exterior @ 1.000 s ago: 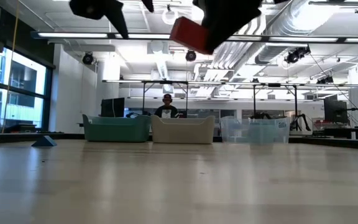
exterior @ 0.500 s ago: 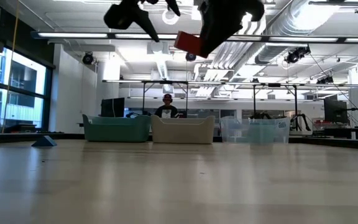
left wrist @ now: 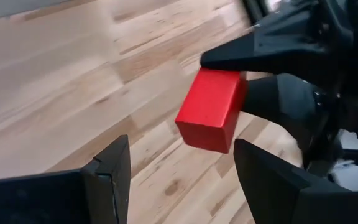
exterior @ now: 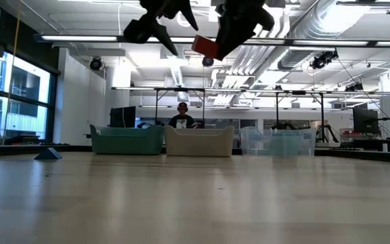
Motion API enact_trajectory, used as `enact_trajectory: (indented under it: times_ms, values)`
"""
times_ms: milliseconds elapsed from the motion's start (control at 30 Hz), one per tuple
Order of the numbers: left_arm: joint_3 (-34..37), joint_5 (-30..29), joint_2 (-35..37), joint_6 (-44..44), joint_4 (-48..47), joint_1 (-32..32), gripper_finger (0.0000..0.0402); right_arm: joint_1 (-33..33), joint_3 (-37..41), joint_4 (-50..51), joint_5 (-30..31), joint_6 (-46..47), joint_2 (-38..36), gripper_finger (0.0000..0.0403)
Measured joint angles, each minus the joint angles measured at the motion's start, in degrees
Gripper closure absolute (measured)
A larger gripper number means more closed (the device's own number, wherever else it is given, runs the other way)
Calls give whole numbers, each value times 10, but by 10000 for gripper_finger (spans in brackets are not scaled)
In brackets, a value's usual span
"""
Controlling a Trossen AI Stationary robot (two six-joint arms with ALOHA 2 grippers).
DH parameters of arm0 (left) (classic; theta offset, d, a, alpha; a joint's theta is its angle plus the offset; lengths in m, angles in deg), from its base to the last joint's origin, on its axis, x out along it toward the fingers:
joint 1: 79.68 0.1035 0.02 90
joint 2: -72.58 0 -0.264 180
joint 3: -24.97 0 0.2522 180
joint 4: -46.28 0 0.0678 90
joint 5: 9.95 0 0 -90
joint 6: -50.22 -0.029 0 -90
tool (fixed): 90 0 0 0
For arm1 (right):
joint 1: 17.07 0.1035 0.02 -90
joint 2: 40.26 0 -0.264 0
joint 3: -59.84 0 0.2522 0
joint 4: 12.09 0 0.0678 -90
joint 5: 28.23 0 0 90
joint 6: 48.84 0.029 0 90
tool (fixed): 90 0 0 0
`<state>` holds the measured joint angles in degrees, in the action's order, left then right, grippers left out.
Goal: Sort & place blocks by color
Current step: Put the red block into the green bin
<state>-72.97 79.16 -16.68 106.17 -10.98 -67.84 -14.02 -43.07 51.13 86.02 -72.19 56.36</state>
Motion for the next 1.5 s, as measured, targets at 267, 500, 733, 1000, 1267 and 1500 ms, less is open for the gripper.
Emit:
enact_trajectory:
  times_ms: [267,500,733,1000,1267,1500]
  values:
    - [0,61,0,-28,65,42,195,-38,0,-10,-36,-47,-26,295]
    - [0,63,0,-26,70,63,195,-51,0,-22,-55,-57,-42,295]
    - [0,68,0,-26,95,73,195,-67,1,-70,-68,-56,-52,295]
    - [0,60,0,-40,107,77,195,-77,1,-102,-98,-55,-50,295]
    - [0,53,0,-41,110,77,225,-91,1,-114,-98,-61,-49,295]
    - [0,45,0,-69,120,77,291,-98,1,-116,-103,-61,-47,295]
